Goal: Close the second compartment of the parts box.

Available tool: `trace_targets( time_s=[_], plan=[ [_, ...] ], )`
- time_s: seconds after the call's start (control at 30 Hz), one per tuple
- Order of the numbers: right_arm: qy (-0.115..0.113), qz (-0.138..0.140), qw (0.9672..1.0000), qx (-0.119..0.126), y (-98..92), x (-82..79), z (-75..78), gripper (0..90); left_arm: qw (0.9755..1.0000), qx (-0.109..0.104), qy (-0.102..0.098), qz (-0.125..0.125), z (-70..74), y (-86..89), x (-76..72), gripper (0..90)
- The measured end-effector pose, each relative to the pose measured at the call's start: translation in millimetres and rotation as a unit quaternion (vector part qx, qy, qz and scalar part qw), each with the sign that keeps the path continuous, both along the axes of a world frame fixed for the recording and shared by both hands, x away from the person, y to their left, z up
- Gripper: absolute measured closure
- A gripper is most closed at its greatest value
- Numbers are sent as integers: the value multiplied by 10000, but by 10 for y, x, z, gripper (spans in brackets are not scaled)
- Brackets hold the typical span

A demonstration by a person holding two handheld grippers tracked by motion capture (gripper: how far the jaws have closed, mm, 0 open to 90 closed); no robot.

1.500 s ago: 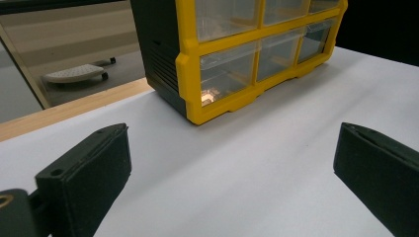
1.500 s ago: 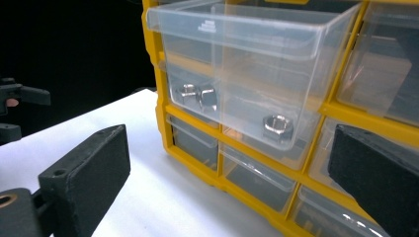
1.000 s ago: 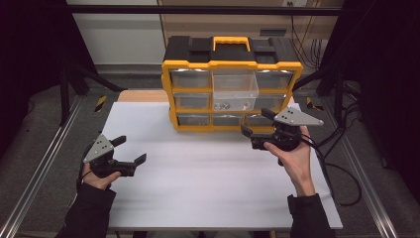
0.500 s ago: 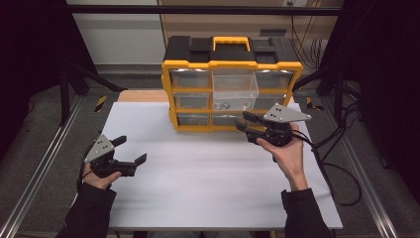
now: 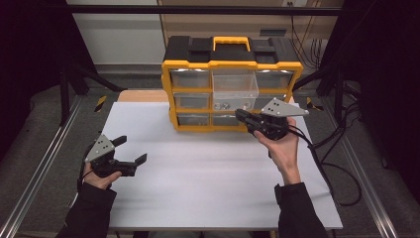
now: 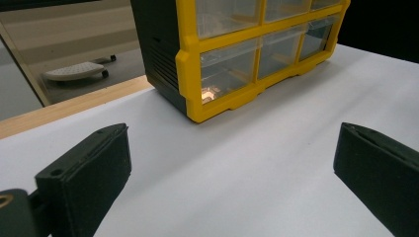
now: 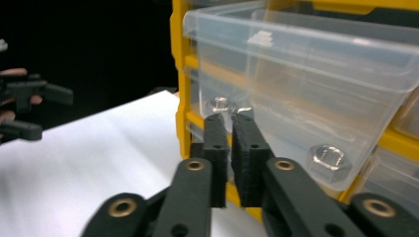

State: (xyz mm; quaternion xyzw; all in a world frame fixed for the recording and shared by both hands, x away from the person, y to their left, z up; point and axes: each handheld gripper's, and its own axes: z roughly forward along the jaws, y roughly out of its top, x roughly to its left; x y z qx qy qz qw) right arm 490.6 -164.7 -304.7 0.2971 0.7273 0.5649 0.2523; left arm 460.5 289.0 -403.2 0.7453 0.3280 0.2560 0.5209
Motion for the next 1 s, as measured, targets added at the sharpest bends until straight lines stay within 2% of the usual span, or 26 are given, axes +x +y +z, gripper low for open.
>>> trace_targets(
  time_s=[0.53, 1.0],
  plan=[
    [-103, -338, 9994, -25, 24, 121, 20, 900, 10000, -16, -33, -12, 11, 4, -9, 4],
    [-157, -491, 9987, 8, 45, 199, 6, 900, 10000, -7, -38, -21, 14, -1, -14, 5]
  ],
)
